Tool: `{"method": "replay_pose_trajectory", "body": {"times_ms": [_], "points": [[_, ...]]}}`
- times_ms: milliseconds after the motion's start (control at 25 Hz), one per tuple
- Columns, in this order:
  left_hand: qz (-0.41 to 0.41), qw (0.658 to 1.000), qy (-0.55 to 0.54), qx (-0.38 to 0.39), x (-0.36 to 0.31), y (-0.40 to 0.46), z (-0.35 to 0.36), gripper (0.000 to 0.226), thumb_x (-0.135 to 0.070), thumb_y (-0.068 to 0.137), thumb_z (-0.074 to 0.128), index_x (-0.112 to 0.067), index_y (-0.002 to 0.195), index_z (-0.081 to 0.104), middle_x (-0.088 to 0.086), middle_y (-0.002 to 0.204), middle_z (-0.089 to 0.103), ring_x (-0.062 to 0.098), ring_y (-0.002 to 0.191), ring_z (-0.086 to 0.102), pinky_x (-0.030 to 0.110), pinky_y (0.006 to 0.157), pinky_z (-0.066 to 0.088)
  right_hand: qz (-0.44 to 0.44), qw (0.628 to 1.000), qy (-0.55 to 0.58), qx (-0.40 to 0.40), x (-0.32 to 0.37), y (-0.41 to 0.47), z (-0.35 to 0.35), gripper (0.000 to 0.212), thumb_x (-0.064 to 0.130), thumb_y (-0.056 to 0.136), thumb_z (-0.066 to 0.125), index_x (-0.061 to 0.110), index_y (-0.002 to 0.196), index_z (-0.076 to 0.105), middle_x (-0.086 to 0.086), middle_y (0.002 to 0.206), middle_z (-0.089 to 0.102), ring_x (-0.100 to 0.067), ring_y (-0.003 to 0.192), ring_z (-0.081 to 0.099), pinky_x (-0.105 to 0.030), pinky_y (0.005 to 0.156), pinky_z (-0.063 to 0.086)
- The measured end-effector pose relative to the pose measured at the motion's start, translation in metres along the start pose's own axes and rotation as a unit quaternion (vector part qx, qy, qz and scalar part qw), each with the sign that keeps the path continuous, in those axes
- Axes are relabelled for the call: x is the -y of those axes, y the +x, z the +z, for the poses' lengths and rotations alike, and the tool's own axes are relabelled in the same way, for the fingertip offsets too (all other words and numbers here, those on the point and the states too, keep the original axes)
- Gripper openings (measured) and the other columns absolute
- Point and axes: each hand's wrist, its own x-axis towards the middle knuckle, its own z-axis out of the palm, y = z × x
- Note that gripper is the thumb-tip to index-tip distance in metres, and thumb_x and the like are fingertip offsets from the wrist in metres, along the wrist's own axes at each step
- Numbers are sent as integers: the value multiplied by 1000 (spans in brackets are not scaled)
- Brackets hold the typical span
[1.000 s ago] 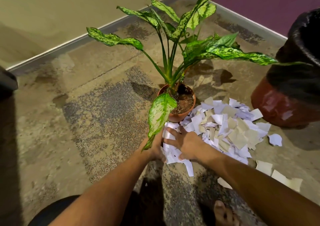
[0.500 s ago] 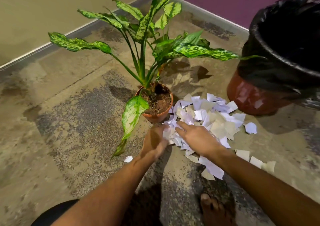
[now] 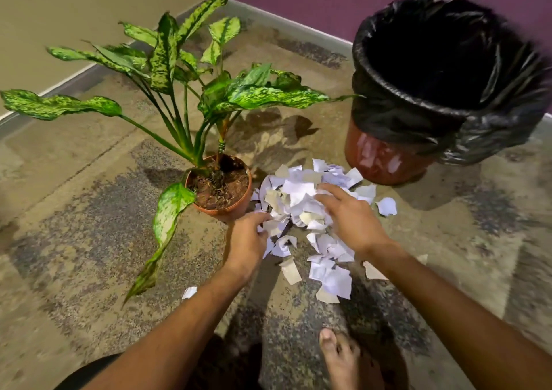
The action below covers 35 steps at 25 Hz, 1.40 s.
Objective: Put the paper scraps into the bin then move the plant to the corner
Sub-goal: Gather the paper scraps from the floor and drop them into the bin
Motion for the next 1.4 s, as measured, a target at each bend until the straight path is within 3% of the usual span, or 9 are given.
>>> {"method": "replay_pose_trajectory", "body": {"times_ms": [120,200,360,520,760,960,1160,1280,1400], "points": [[26,999,-1,-31,-15,-9,0,24,-1,83,67,-14,103,73,1,92,74,9,69,61,6,59,39,20,998,8,-52,-8,-1,-19,40,9,88,61,26,124,63,5,146,49,-30,111,63,-38,80,55],[42,998,-10,-40,-27,-13,1,23,-6,84,69,-17,104,73,-4,81,72,4,56,58,5,52,39,10,996,1,-84,-13,-2,-32,33,13,89,62,25,119,67,5,146,49,-26,121,57,-36,87,52],[105,990,-50,-84,-66,-6,-5,23,-7,81,73,-18,102,74,-5,88,73,-11,69,58,3,59,43,34,978,64,-194,-16,-6,-72,26,9,91,59,19,112,72,0,126,65,-26,110,63,-37,86,53],[134,975,-121,-131,-129,9,-18,25,-9,79,73,-21,101,74,-10,81,68,1,68,61,23,70,55,16,956,63,-285,-15,-12,-124,27,8,91,55,17,111,70,-4,108,72,-29,94,67,-42,74,54],[192,938,-230,-173,-224,35,-35,24,-7,77,72,-25,92,74,-22,65,60,0,61,60,28,63,58,45,885,63,-459,-33,-12,-196,17,11,94,54,10,101,70,-7,91,70,-26,77,64,-39,64,49],[232,923,-238,-195,-266,46,-36,24,-6,76,71,-25,91,74,-19,58,55,-6,55,53,10,59,46,149,892,69,-422,-81,2,-231,24,13,92,40,10,93,64,-10,89,67,-29,82,58,-39,69,38],[272,921,-196,-198,-294,66,-44,24,-5,76,69,-24,91,74,-25,58,53,-15,56,52,3,59,44,163,916,64,-360,-101,3,-227,27,17,95,39,11,109,61,-13,106,68,-37,100,59,-44,80,48],[284,928,-144,-192,-307,79,-47,25,-5,77,68,-21,93,74,-27,61,53,-16,55,53,4,60,48,169,906,121,-369,-103,3,-224,28,21,97,41,17,116,61,-9,112,69,-31,106,60,-46,87,49],[287,940,-95,-158,-317,87,-46,27,-2,76,67,-21,93,73,-19,67,59,-6,62,56,1,57,46,177,887,179,-386,-104,2,-225,36,23,98,44,23,132,57,-2,128,64,-19,119,58,-37,102,46]]}}
